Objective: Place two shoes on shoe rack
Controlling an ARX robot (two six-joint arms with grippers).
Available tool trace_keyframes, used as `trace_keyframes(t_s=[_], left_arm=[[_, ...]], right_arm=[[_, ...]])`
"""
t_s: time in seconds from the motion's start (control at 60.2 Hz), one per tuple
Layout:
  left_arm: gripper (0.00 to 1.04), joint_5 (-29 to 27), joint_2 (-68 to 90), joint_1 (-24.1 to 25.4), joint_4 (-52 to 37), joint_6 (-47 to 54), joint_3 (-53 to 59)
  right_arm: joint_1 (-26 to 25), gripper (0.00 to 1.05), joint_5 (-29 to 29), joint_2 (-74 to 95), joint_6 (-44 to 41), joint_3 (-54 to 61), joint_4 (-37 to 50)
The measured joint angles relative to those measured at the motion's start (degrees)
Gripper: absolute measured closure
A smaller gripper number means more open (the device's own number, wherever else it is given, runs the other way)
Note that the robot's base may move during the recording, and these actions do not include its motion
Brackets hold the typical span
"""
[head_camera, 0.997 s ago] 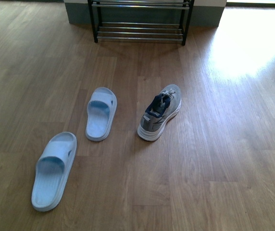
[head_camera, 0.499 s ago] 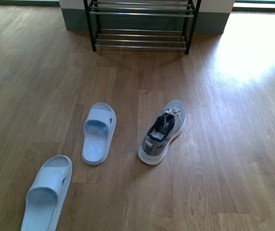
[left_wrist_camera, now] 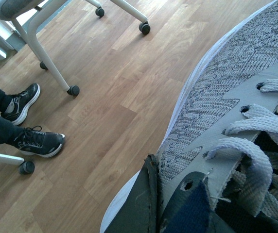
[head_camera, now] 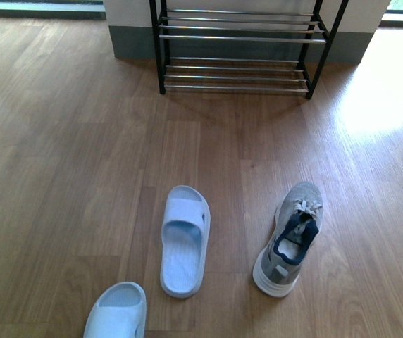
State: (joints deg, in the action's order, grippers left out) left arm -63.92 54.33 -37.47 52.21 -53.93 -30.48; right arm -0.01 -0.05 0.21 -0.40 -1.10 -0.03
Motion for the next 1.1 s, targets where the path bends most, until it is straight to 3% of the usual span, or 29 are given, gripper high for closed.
trace_keyframes(t_s=[0.266,0.382,0.465,0.582,0.665,0.765,0.881,1.097], left_arm=[[1.03,0.02,-0.02,0.04,0.00,0.00,0.00],[1.03,-0.17,-0.02,0.04,0.00,-0.02,0.00],[1.03,0.04,-0.02,0.04,0.00,-0.09,0.00],[1.03,-0.04,-0.04,0.04,0.00,-0.11,0.00],[1.03,0.09,-0.04,0.04,0.00,-0.13,0.00],[1.03,0.02,-0.04,0.04,0.00,-0.17,0.00],[1.03,0.02,-0.04,0.04,0.00,-0.17,0.00],[1.03,0.04,-0.04,0.04,0.00,-0.17,0.00]], right_arm=[[-0.02,0.09,-0.02,0.02,0.00,0.00,-0.02],[0.57,0.09,-8.83,5.11,-1.66,-0.07,-1.25],[6.82,0.09,-4.59,15.26,-2.25,0.02,6.64],[15.58,0.09,4.42,40.00,-2.29,-0.09,28.83],[17.68,0.09,6.40,60.02,-2.25,-1.44,43.45],[17.81,0.09,6.95,80.28,-2.27,-6.14,54.40],[16.33,0.09,6.27,99.65,-2.36,-13.05,57.37],[11.54,0.09,3.63,119.38,-1.29,-23.28,51.58]])
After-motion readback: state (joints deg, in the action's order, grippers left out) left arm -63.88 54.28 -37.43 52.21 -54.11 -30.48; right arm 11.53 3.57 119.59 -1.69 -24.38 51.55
